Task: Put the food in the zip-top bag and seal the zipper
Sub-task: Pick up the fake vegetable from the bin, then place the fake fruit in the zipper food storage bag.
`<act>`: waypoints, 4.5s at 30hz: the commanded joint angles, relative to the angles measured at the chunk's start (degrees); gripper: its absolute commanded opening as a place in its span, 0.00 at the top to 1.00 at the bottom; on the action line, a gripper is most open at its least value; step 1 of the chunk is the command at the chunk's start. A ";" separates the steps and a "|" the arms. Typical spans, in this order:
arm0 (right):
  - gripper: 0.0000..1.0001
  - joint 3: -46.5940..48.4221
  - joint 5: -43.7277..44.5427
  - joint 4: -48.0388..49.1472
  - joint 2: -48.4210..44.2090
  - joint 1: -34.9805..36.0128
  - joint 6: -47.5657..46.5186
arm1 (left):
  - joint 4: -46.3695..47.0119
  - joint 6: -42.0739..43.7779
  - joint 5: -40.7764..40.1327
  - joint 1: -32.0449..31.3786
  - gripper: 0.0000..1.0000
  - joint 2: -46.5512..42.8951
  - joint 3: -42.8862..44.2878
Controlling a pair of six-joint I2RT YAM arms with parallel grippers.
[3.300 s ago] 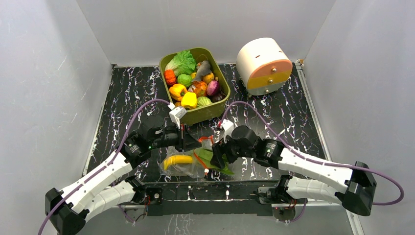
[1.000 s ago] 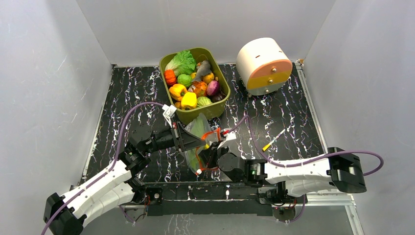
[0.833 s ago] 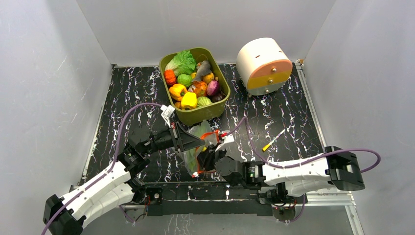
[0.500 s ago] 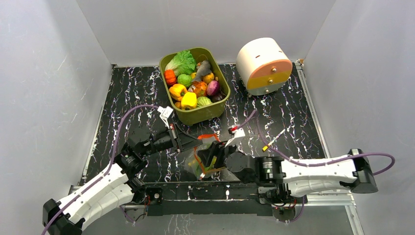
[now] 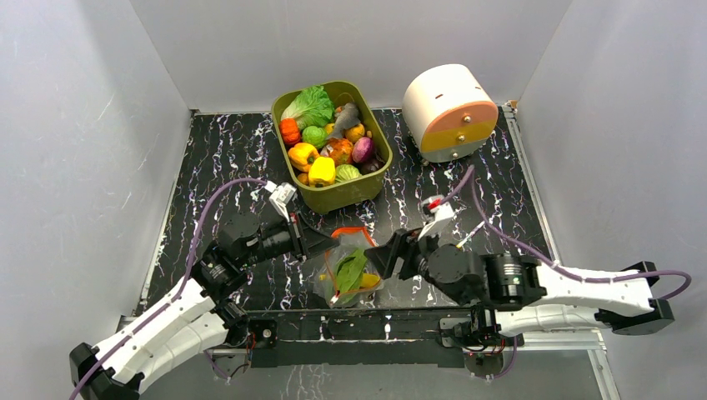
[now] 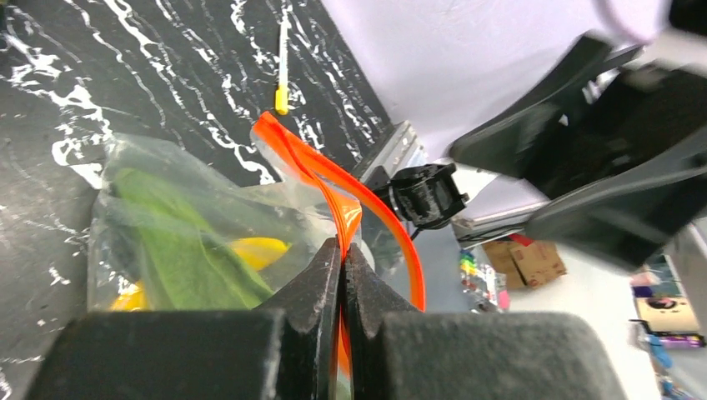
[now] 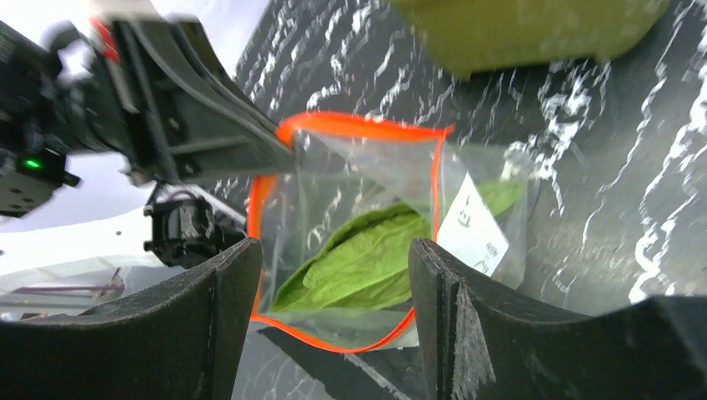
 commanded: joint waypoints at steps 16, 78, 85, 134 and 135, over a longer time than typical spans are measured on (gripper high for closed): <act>0.32 20.41 8.52 4.52 14.60 -11.57 -39.44 | -18.62 31.61 -4.73 -0.19 1.00 -3.23 6.51; 0.61 43.17 -14.17 16.87 62.94 -49.00 -21.95 | -22.57 29.81 -19.84 -0.15 1.00 -7.98 7.17; 0.63 38.02 -18.01 20.84 54.63 -49.00 -25.26 | -20.95 24.32 -18.16 -0.16 1.00 -6.86 6.90; 0.62 -2.53 -50.25 30.80 18.83 -27.52 -39.14 | -12.16 12.61 -9.36 -0.15 1.00 -2.32 6.45; 0.62 -2.50 -49.54 30.79 19.34 -27.40 -39.40 | -12.20 12.61 -9.36 -0.24 1.00 -2.58 6.39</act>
